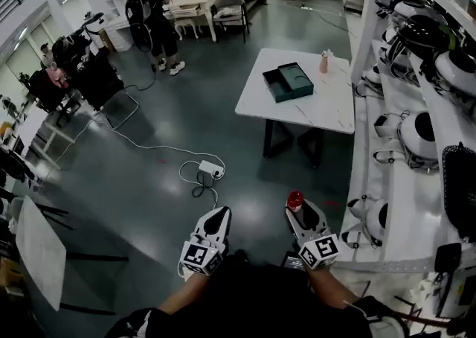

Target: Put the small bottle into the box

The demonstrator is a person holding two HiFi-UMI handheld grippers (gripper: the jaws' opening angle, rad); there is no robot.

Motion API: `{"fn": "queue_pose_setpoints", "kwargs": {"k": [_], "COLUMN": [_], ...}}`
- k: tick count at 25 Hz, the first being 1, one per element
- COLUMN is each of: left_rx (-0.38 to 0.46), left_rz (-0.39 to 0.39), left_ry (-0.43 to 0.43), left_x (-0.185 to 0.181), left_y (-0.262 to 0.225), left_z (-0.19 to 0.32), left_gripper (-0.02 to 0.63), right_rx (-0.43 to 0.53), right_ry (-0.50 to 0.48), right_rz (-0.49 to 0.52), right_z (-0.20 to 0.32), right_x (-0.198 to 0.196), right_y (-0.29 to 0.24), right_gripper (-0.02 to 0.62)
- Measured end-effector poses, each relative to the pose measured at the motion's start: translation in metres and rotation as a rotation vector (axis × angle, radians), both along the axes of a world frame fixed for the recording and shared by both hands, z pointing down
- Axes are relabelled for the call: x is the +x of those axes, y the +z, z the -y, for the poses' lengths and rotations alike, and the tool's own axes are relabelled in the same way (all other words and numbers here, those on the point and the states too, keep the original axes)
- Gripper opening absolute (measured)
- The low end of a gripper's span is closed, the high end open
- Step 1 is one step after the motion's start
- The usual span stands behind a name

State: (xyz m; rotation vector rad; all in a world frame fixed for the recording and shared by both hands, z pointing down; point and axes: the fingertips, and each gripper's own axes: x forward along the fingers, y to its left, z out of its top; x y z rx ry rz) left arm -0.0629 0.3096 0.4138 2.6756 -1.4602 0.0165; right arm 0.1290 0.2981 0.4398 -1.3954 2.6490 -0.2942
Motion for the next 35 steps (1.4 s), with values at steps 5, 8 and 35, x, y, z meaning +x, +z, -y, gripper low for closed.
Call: {"fn": "queue_pose_setpoints", "kwargs": {"k": [5,8,35], "left_rx": [-0.003,0.014,0.069], "left_rz": [-0.002,-0.002,-0.059], "left_ry": [-0.043,-0.055,-0.045], "left_x": [-0.011,-0.019,-0.105], "left_y": [0.01,0.012,0.01], "left_z": [0.009,0.021,0.284], "left_gripper": [0.018,0.018,0.018], "right_rx": [0.006,0.006,0.013], "right_ry": [-0.005,0.011,0.136], "right_rz": [-0.008,-0.003,-0.046], "right_z": [0.012,0.019,0.27], "right_x": [-0.001,0.0,-0.055], "right_y": [0.003,0.006,-0.006], "right_gripper": [0.213,0.213,0.213]}}
